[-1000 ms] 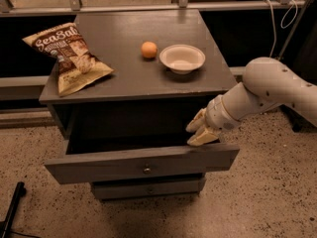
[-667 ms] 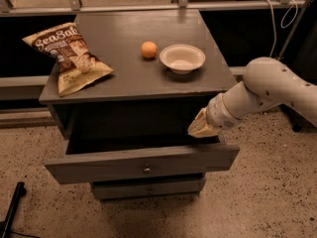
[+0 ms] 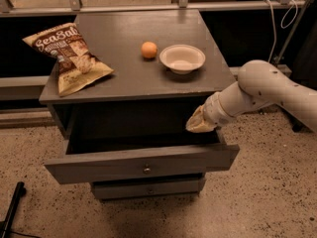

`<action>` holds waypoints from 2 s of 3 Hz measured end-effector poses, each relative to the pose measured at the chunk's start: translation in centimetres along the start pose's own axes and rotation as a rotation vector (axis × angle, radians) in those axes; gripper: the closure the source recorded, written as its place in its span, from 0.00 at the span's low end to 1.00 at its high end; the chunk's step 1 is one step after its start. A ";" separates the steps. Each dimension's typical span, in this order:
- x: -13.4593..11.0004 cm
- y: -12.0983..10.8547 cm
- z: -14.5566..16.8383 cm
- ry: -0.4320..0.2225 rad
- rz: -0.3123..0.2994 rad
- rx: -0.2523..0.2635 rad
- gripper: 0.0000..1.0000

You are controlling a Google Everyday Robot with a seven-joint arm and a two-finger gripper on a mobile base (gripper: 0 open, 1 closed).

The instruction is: Open top drawer

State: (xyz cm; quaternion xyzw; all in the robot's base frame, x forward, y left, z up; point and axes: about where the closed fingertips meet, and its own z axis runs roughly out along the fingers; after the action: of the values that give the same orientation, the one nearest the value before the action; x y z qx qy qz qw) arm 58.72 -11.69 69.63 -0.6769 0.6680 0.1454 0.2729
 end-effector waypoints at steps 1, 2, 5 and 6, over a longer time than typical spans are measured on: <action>0.0 0.0 2.2 -0.012 0.009 -0.028 1.00; -0.9 1.5 3.7 -0.026 0.011 -0.074 1.00; -3.7 8.3 6.0 -0.058 -0.013 -0.244 1.00; -3.7 8.3 6.0 -0.058 -0.013 -0.244 1.00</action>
Offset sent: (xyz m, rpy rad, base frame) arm -0.0233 0.0438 -0.0366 0.0340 0.1051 0.0597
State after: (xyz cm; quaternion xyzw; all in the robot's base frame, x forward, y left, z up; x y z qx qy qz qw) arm 51.37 -4.90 65.38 -0.7048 0.6327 0.2434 0.2089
